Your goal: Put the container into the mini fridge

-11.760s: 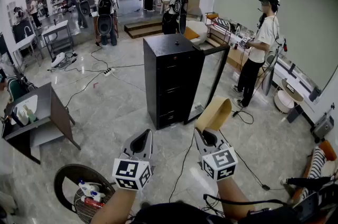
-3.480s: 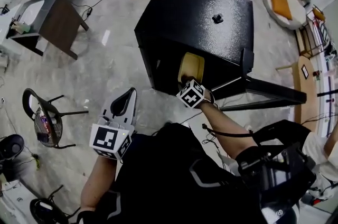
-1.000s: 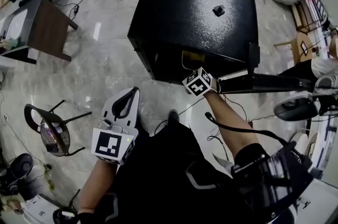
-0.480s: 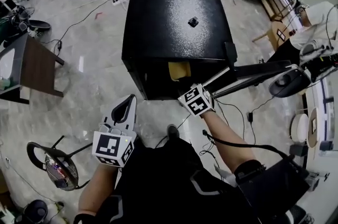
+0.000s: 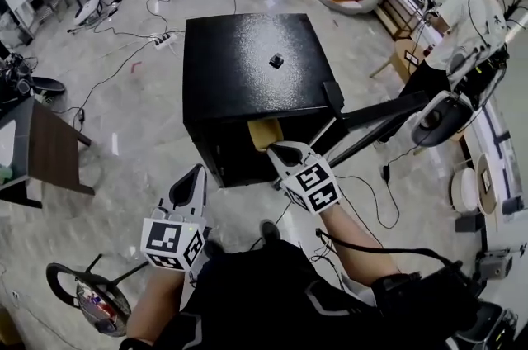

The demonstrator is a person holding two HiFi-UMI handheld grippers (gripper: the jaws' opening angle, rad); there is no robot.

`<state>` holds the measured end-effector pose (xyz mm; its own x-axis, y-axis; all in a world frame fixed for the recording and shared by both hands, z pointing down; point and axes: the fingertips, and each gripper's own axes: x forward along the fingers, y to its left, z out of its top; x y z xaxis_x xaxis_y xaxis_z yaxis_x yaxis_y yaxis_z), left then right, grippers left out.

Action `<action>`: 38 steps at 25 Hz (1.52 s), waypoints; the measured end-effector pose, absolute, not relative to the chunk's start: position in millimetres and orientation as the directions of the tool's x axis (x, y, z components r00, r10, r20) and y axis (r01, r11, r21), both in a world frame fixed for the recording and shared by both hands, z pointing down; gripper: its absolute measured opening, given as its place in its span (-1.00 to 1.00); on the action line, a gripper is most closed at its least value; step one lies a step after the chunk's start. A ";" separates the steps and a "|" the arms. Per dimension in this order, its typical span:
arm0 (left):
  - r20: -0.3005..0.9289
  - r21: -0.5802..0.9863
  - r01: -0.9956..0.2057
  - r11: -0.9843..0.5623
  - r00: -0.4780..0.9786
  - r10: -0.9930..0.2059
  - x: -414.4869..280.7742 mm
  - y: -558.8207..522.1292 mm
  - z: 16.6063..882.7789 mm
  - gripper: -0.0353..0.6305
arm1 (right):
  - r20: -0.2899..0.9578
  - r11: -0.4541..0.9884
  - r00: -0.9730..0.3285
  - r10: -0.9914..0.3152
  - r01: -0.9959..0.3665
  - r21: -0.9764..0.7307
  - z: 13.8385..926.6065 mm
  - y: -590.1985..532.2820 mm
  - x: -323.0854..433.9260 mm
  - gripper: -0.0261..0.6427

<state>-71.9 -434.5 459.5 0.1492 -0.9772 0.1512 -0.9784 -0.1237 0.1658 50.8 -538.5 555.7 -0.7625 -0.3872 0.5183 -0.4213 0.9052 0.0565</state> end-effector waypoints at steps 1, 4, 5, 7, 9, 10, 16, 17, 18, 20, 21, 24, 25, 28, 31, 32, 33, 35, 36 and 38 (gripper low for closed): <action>0.145 0.166 -0.976 -0.139 0.163 -0.976 -71.2 -434.6 456.4 -0.87 | 0.504 0.899 -0.766 -0.399 -0.435 0.051 547.5 -536.7 52.2 -0.84; 0.120 0.129 -0.979 -0.159 0.174 -0.977 -70.6 -434.4 444.8 -0.87 | 0.467 0.886 -0.772 -0.430 -0.461 0.053 525.4 -532.1 54.2 -0.84; 0.109 0.108 -0.983 -0.151 0.163 -0.981 -71.7 -434.0 439.9 -0.87 | 0.460 0.883 -0.771 -0.441 -0.465 0.067 519.6 -531.6 55.1 -0.84; 0.090 0.093 -0.986 -0.137 0.145 -0.985 -72.7 -432.0 429.1 -0.87 | 0.446 0.879 -0.770 -0.457 -0.469 0.092 507.6 -530.5 57.8 -0.84; 0.083 0.097 -0.987 -0.129 0.137 -0.987 -74.1 -430.8 419.9 -0.87 | 0.433 0.879 -0.775 -0.460 -0.468 0.095 494.3 -527.8 58.9 -0.85; 0.082 0.095 -0.987 -0.127 0.135 -0.987 -75.3 -431.1 417.1 -0.87 | 0.426 0.880 -0.780 -0.457 -0.465 0.093 487.7 -525.9 58.3 -0.85; 0.080 0.100 -0.991 -0.094 0.102 -0.992 -83.4 -431.2 416.9 -0.87 | 0.364 0.882 -0.809 -0.462 -0.462 0.094 460.5 -515.2 55.1 -0.87; 0.077 0.105 -0.990 -0.093 0.101 -0.992 -83.5 -430.9 415.5 -0.87 | 0.354 0.882 -0.813 -0.463 -0.463 0.091 456.6 -513.7 54.6 -0.87; 0.073 0.110 -0.989 -0.094 0.103 -0.992 -83.2 -430.5 413.6 -0.87 | 0.344 0.882 -0.817 -0.463 -0.463 0.089 452.6 -511.9 53.7 -0.87; 0.069 0.120 -0.988 -0.094 0.103 -0.992 -83.0 -429.5 410.5 -0.87 | 0.327 0.880 -0.821 -0.469 -0.467 0.089 445.6 -508.8 52.3 -0.87; 0.066 0.123 -0.988 -0.091 0.100 -0.993 -83.1 -428.7 410.1 -0.87 | 0.318 0.877 -0.820 -0.475 -0.472 0.091 443.1 -507.9 52.6 -0.87; 0.062 0.123 -0.990 -0.075 0.083 -0.995 -84.2 -427.1 408.8 -0.87 | 0.293 0.864 -0.815 -0.499 -0.496 0.091 436.3 -509.5 57.0 -0.87; 0.059 0.120 -0.990 -0.071 0.078 -0.995 -84.8 -427.1 407.2 -0.87 | 0.285 0.861 -0.815 -0.504 -0.500 0.091 433.3 -510.5 58.2 -0.87; 0.050 0.116 -0.992 -0.059 0.065 -0.997 -88.8 -425.8 401.9 -0.87 | 0.267 0.859 -0.819 -0.509 -0.502 0.099 424.6 -511.1 57.0 -0.87; 0.034 0.127 -0.991 -0.053 0.057 -0.998 -92.1 -423.8 395.8 -0.87 | 0.257 0.856 -0.817 -0.516 -0.506 0.109 419.4 -511.8 53.9 -0.87; 0.026 0.122 -0.991 -0.052 0.056 -0.998 -91.4 -423.0 393.3 -0.87 | 0.257 0.854 -0.816 -0.518 -0.508 0.110 418.9 -512.7 53.9 -0.87; 0.020 0.114 -0.992 -0.050 0.053 -0.998 -90.3 -422.6 391.3 -0.87 | 0.259 0.853 -0.814 -0.521 -0.511 0.110 418.3 -514.0 54.2 -0.87; 0.016 0.105 -0.994 -0.044 0.046 -0.999 -89.9 -423.1 389.2 -0.87 | 0.257 0.848 -0.810 -0.528 -0.519 0.106 416.9 -517.2 54.6 -0.87; 0.017 0.106 -0.994 -0.040 0.042 -0.999 -90.8 -423.3 389.3 -0.87 | 0.253 0.844 -0.807 -0.534 -0.525 0.106 416.1 -518.4 54.6 -0.87; 0.022 0.113 -0.993 -0.036 0.038 -0.999 -92.4 -422.8 391.5 -0.87 | 0.240 0.838 -0.804 -0.544 -0.535 0.107 414.5 -519.0 54.8 -0.88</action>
